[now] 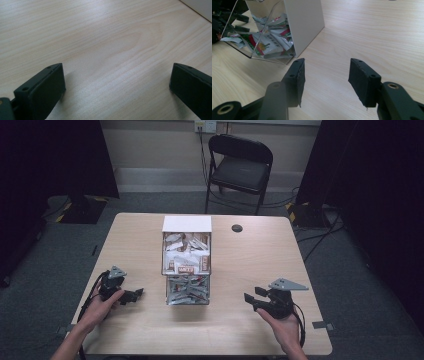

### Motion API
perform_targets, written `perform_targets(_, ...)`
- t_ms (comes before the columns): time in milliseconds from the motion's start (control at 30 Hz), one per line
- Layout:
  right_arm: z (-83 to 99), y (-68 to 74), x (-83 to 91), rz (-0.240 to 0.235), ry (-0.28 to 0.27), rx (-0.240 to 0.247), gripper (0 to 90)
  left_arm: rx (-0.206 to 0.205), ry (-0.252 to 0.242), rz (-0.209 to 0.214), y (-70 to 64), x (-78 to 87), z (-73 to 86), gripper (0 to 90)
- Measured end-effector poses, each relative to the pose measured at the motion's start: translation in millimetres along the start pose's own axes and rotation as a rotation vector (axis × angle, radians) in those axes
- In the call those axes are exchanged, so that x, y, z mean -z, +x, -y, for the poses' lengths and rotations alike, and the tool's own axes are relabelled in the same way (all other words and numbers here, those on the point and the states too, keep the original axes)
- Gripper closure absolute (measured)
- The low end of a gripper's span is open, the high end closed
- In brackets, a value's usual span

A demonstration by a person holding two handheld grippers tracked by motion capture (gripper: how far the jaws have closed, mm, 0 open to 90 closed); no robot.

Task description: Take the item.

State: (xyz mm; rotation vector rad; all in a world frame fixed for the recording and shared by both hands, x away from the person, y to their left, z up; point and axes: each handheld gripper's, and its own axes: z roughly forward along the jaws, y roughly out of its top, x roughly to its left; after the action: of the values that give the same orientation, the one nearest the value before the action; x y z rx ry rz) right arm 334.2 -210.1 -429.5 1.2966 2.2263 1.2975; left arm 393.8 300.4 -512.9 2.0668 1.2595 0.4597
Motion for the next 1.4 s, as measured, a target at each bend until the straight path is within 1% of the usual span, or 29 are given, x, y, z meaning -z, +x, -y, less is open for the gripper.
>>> perform_targets(100, -0.9, 4.0, -2.2, -0.013, 0.001, 0.008, 47.3, 0.0, 0.0, 0.0, 0.0, 0.0, 0.0, 0.0)
perform_targets(133, -1.9, 7.9, -3.2, -0.029, 0.004, 0.018, 47.1, 0.0, 0.0, 0.0, 0.0, 0.0, 0.0, 0.0)
perform_targets(167, -1.9, 7.9, -3.2, -0.029, 0.004, 0.018, 47.1, 0.0, 0.0, 0.0, 0.0, 0.0, 0.0, 0.0)
perform_targets(200, -2.6, 9.8, -3.3, -0.045, -0.003, 0.026, 47.1, 0.0, 0.0, 0.0, 0.0, 0.0, 0.0, 0.0)
perform_targets(267, -6.5, 16.1, -4.3, -0.056, -0.006, 0.034, 47.2, 0.0, 0.0, 0.0, 0.0, 0.0, 0.0, 0.0)
perform_targets(300, -6.5, 16.1, -4.3, -0.056, -0.006, 0.034, 47.2, 0.0, 0.0, 0.0, 0.0, 0.0, 0.0, 0.0)
perform_targets(333, -9.6, 20.7, -6.2, -0.066, -0.01, 0.044, 47.6, 0.0, 0.0, 0.0, 0.0, 0.0, 0.0, 0.0)
perform_targets(367, -9.6, 20.7, -6.2, -0.066, -0.01, 0.044, 47.6, 0.0, 0.0, 0.0, 0.0, 0.0, 0.0, 0.0)
perform_targets(400, -12.3, 26.3, -9.1, -0.085, -0.012, 0.051, 48.1, 0.0, 0.0, 0.0, 0.0, 0.0, 0.0, 0.0)
perform_targets(433, -12.3, 26.3, -9.1, -0.085, -0.012, 0.051, 48.1, 0.0, 0.0, 0.0, 0.0, 0.0, 0.0, 0.0)
perform_targets(533, -14.3, 35.4, -15.3, -0.108, -0.004, 0.076, 50.0, -0.001, 0.0, -0.001, 0.0, 0.0, 0.0, 0.0)
perform_targets(567, -14.7, 41.0, -19.8, -0.121, 0.001, 0.088, 50.1, 0.0, 0.0, 0.0, 0.0, 0.0, 0.0, 0.0)
perform_targets(600, -14.7, 41.0, -19.8, -0.121, 0.001, 0.088, 50.1, 0.0, 0.0, 0.0, 0.0, 0.0, 0.0, 0.0)
perform_targets(667, -16.4, 47.7, -25.2, -0.135, 0.013, 0.11, 50.9, -0.001, 0.0, 0.0, 0.1, 0.0, 0.0, 0.0)
perform_targets(733, -18.5, 51.0, -27.7, -0.144, 0.02, 0.126, 51.7, 0.0, 0.0, 0.0, 0.0, 0.0, 0.0, 0.0)
perform_targets(900, -23.5, 55.7, -30.9, -0.162, 0.012, 0.132, 53.4, 0.0, 0.0, 0.0, 0.0, 0.0, 0.0, 0.0)
perform_targets(967, -25.4, 58.6, -33.6, -0.173, 0.009, 0.132, 53.6, 0.0, 0.0, 0.0, 0.0, 0.0, 0.0, 0.0)
perform_targets(1000, -26.8, 62.2, -36.4, -0.183, 0.008, 0.141, 54.5, 0.0, 0.0, 0.0, 0.0, 0.0, 0.0, 0.0)
perform_targets(1067, -27.4, 64.2, -37.7, -0.186, 0.006, 0.144, 54.8, 0.0, 0.0, 0.0, 0.0, 0.0, 0.0, 0.0)
perform_targets(1167, -29.5, 70.9, -43.5, -0.21, 0.011, 0.152, 56.7, 0.0, 0.0, 0.0, 0.0, 0.0, 0.0, 0.0)
perform_targets(1367, -31.3, 79.0, -52.1, -0.235, 0.019, 0.16, 57.6, 0.0, 0.0, 0.0, 0.0, 0.0, 0.0, 0.0)
perform_targets(1400, -31.8, 82.4, -55.4, -0.243, 0.025, 0.172, 58.0, 0.0, 0.0, 0.0, 0.0, 0.0, 0.0, 0.0)
